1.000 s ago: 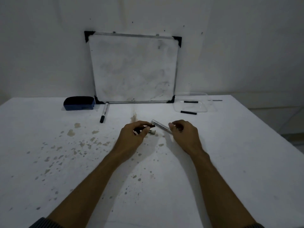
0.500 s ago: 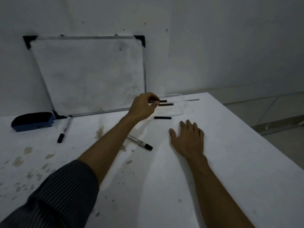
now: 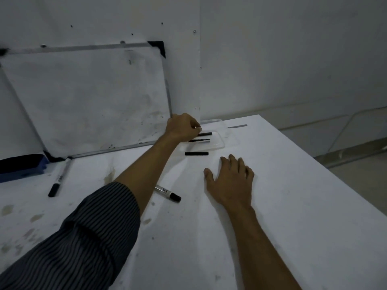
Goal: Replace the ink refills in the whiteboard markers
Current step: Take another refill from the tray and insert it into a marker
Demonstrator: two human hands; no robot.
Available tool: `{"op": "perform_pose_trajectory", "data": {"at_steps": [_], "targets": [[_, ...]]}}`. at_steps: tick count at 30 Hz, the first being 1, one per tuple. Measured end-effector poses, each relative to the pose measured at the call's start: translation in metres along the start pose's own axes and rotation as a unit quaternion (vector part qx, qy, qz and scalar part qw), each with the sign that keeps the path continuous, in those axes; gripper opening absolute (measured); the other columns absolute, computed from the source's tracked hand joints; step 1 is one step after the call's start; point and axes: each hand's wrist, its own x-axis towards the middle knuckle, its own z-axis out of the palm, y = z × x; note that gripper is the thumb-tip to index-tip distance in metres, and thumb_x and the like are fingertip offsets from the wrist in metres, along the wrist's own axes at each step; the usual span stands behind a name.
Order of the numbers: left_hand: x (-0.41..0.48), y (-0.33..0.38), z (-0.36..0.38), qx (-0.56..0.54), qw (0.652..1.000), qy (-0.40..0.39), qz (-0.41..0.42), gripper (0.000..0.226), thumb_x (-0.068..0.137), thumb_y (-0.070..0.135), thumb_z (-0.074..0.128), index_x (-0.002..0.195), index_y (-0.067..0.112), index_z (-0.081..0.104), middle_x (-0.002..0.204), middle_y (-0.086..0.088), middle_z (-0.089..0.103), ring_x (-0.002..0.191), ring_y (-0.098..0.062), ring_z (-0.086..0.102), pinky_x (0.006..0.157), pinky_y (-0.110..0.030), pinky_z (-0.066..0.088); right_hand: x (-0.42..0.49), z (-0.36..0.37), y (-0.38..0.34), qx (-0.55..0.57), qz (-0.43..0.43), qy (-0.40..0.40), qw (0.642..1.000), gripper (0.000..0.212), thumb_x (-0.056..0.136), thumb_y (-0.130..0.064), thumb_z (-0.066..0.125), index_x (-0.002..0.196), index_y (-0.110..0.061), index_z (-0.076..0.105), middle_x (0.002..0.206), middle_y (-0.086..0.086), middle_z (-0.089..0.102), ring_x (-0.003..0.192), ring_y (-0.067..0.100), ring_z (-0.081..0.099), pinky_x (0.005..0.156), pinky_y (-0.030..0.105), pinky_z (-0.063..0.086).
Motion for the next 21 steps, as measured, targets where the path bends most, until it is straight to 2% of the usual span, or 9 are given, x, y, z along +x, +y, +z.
{"op": "perform_pose_trajectory", "data": {"at_steps": [4,6,8,10,11,14,17,21], "targets": [[-0.041,-0.006,-0.02,-0.052,0.998,0.023,0.004,0.024,0.093,0.038,0.07,0.11,0.024,0.08,0.105,0.004,0.079,0.102,-0.018,0.07,0.106,-0.047,0.052,0.003,-0.004,0.0,0.014,0.01,-0.017,1.0,0.071,0.095,-0.063,0.043,0.148,-0.016,0.043,0.162,0.009,0.035,0.151,0.029,0.025,0.119,0.048,0.015],[-0.071,-0.011,-0.031,-0.076,0.997,0.027,0.015,0.023,0.095,0.036,0.07,0.112,0.023,0.079,0.098,0.008,0.076,0.096,-0.014,0.068,0.104,-0.043,0.053,0.005,-0.006,-0.003,0.044,0.002,-0.025,0.999,0.068,0.096,-0.057,0.05,0.147,-0.013,0.046,0.157,0.008,0.042,0.148,0.026,0.032,0.119,0.047,0.017],[-0.106,-0.02,-0.041,-0.094,0.995,0.033,0.03,0.022,0.097,0.032,0.069,0.113,0.021,0.079,0.098,0.009,0.074,0.089,-0.005,0.065,0.097,-0.03,0.054,0.005,-0.007,-0.008,0.092,-0.015,-0.032,0.995,0.06,0.096,-0.046,0.057,0.146,-0.014,0.048,0.151,0.006,0.05,0.142,0.024,0.041,0.118,0.045,0.019],[-0.143,-0.03,-0.048,-0.082,0.996,0.035,0.029,0.019,0.098,0.032,0.068,0.112,0.025,0.078,0.097,0.012,0.072,0.08,0.002,0.06,0.082,-0.015,0.049,0.005,-0.009,-0.012,0.114,-0.015,-0.034,0.993,0.054,0.096,-0.039,0.059,0.146,-0.022,0.049,0.148,0.002,0.052,0.139,0.023,0.044,0.117,0.045,0.021],[-0.158,-0.036,-0.048,-0.07,0.997,0.035,0.023,0.018,0.098,0.034,0.067,0.112,0.027,0.078,0.097,0.012,0.072,0.08,0.001,0.059,0.081,-0.015,0.048,0.008,-0.01,-0.014,0.11,-0.009,-0.032,0.993,0.052,0.095,-0.04,0.059,0.145,-0.025,0.051,0.147,0.001,0.053,0.138,0.024,0.044,0.115,0.044,0.023],[-0.193,-0.053,-0.04,-0.019,0.999,0.045,-0.005,0.022,0.097,0.039,0.067,0.114,0.032,0.078,0.101,0.006,0.075,0.098,-0.017,0.059,0.091,-0.035,0.049,0.02,-0.012,-0.02,0.089,0.019,-0.024,0.996,0.047,0.094,-0.047,0.06,0.138,-0.031,0.059,0.143,0.004,0.055,0.132,0.03,0.045,0.107,0.045,0.028],[-0.217,-0.059,-0.031,0.01,0.997,0.07,-0.022,0.025,0.095,0.043,0.068,0.117,0.035,0.077,0.1,-0.001,0.073,0.1,-0.027,0.058,0.087,-0.038,0.048,0.031,-0.01,-0.03,0.088,0.045,-0.022,0.995,0.044,0.092,-0.051,0.06,0.133,-0.034,0.063,0.136,0.008,0.058,0.127,0.033,0.045,0.103,0.045,0.031],[-0.236,-0.061,-0.019,0.032,0.992,0.122,-0.003,0.03,0.097,0.046,0.064,0.12,0.032,0.076,0.099,-0.003,0.067,0.096,-0.026,0.055,0.083,-0.038,0.042,0.038,-0.006,-0.036,0.068,0.063,-0.019,0.996,0.038,0.09,-0.053,0.061,0.123,-0.037,0.067,0.127,0.009,0.06,0.122,0.034,0.048,0.101,0.044,0.033]]}}
